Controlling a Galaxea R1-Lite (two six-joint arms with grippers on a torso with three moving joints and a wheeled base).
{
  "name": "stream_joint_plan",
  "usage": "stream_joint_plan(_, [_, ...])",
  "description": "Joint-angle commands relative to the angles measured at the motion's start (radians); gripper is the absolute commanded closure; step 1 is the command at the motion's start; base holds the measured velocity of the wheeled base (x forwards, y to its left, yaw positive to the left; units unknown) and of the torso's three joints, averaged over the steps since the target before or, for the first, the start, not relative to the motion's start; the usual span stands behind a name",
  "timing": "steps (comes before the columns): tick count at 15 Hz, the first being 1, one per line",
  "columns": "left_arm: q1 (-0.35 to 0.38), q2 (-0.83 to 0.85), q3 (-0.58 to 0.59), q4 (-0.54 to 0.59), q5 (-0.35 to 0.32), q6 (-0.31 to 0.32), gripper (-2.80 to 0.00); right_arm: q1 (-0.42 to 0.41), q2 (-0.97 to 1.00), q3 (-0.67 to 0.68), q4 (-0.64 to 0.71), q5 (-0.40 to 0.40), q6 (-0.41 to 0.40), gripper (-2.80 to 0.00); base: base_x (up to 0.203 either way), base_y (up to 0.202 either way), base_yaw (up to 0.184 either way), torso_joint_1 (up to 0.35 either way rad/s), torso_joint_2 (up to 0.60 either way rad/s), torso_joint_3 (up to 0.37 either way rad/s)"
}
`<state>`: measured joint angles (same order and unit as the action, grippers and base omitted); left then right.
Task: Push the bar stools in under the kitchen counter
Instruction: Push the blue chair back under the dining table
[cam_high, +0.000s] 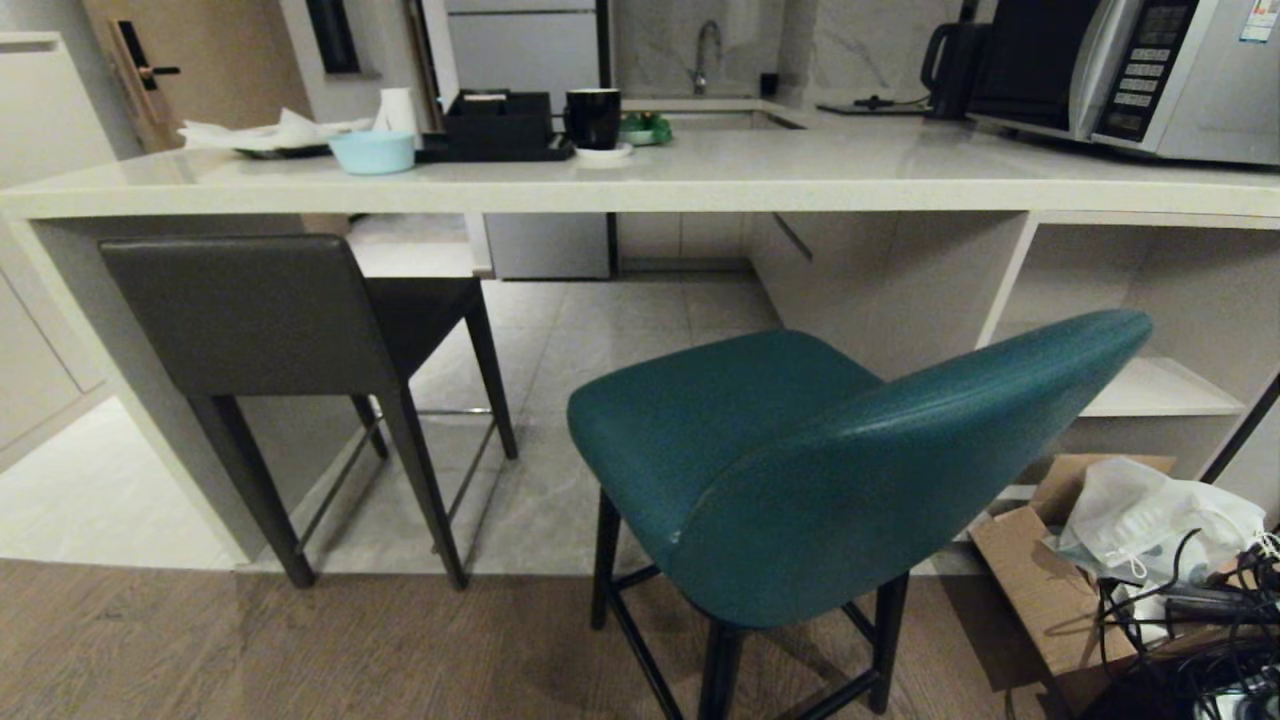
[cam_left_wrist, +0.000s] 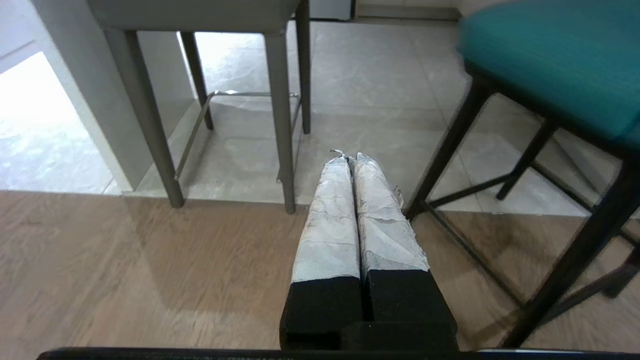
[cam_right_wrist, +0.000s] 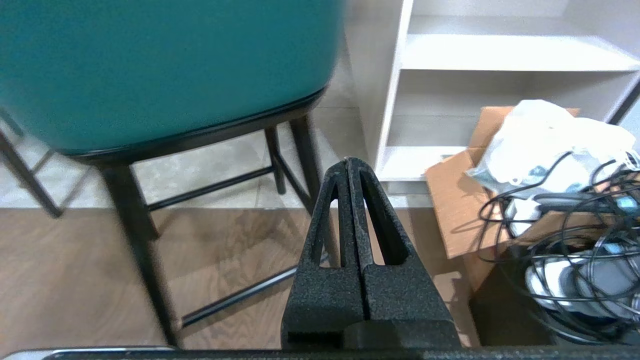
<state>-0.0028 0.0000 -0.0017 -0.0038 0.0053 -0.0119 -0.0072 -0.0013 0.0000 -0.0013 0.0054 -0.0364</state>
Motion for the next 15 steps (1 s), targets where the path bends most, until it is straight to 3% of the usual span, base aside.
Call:
stream_joint_plan(1, [0.000,0.002,0.000,-0.001,0.001,0.000,0.00,0.000,0.001,0.000,0.000,-0.001,0.002,0.00,0.000,0.000,0.000,0.000,0.00,0.000])
stream_joint_plan(15, [0.000,0.002,0.000,-0.001,0.001,-0.002,0.00,0.000,0.001,0.000,0.000,0.001,0.000,0.00,0.000,0.000,0.000,0.000,0.00,0.000])
